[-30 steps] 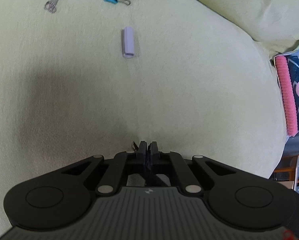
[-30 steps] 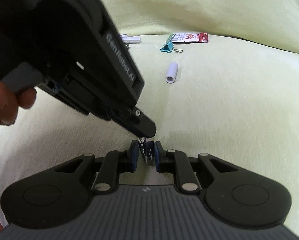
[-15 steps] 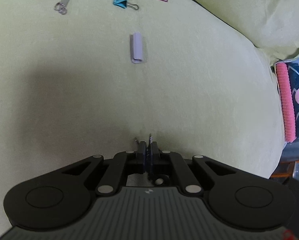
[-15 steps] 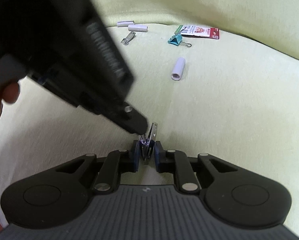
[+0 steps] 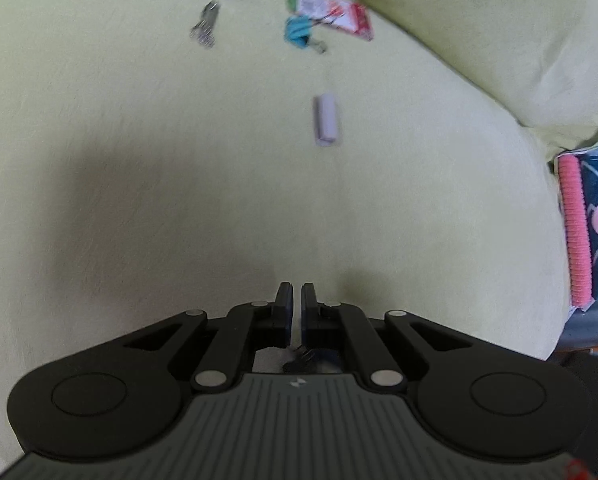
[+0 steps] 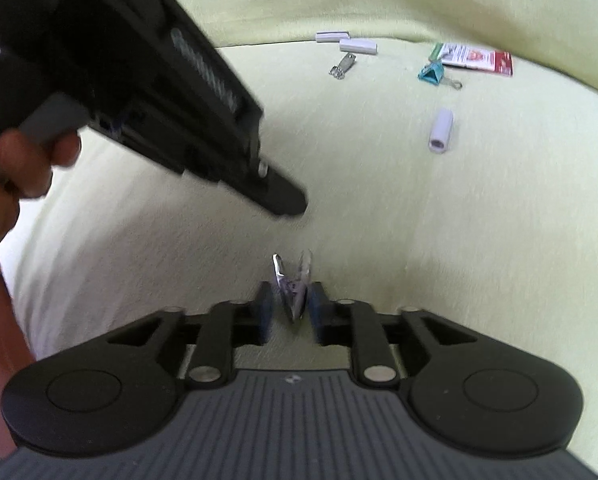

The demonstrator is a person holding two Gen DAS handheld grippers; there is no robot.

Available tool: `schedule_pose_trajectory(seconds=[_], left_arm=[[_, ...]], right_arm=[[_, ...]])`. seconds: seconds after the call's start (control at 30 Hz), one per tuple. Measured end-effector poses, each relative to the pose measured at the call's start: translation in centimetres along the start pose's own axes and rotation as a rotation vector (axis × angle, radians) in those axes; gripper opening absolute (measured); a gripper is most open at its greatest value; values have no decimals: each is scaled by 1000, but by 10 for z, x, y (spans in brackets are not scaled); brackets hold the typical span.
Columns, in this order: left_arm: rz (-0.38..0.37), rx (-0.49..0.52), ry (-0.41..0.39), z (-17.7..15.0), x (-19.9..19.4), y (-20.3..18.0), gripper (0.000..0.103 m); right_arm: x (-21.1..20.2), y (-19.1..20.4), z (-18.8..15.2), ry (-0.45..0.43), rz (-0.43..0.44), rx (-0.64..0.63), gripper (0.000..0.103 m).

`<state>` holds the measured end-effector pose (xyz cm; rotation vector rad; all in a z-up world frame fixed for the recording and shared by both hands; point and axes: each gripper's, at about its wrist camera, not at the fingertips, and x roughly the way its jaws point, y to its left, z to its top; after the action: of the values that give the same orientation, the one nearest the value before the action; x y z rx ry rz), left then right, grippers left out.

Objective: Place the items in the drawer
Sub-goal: 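Carry the metal clip in the right gripper toward the wooden drawer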

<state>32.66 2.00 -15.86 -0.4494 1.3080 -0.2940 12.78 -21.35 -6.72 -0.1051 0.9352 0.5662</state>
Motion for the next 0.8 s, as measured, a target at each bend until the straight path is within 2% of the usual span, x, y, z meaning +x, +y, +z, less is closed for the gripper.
schedule_pose_trajectory(seconds=[0.07, 0.17, 0.23, 0.37, 0.5, 0.7, 0.8], left_arm=[[-10, -13, 10, -3, 2, 4, 0], [-18, -10, 6, -4, 3, 5, 0], [-17, -4, 0, -4, 3, 5, 0], [-6, 3, -5, -5, 3, 4, 0], [8, 1, 2, -7, 8, 5, 0], [47, 10, -14, -12, 7, -2, 0], [54, 44, -20, -16, 6, -14, 0]], right_arm=[[1, -24, 11, -3, -62, -65, 31], [3, -30, -14, -33, -114, -111, 31], [2, -22, -10, -49, -134, -112, 31], [20, -42, 8, -64, -123, -59, 22], [26, -44, 9, -77, -119, -17, 13], [35, -50, 7, -95, -143, 80, 12], [27, -50, -1, -106, -174, 130, 12]])
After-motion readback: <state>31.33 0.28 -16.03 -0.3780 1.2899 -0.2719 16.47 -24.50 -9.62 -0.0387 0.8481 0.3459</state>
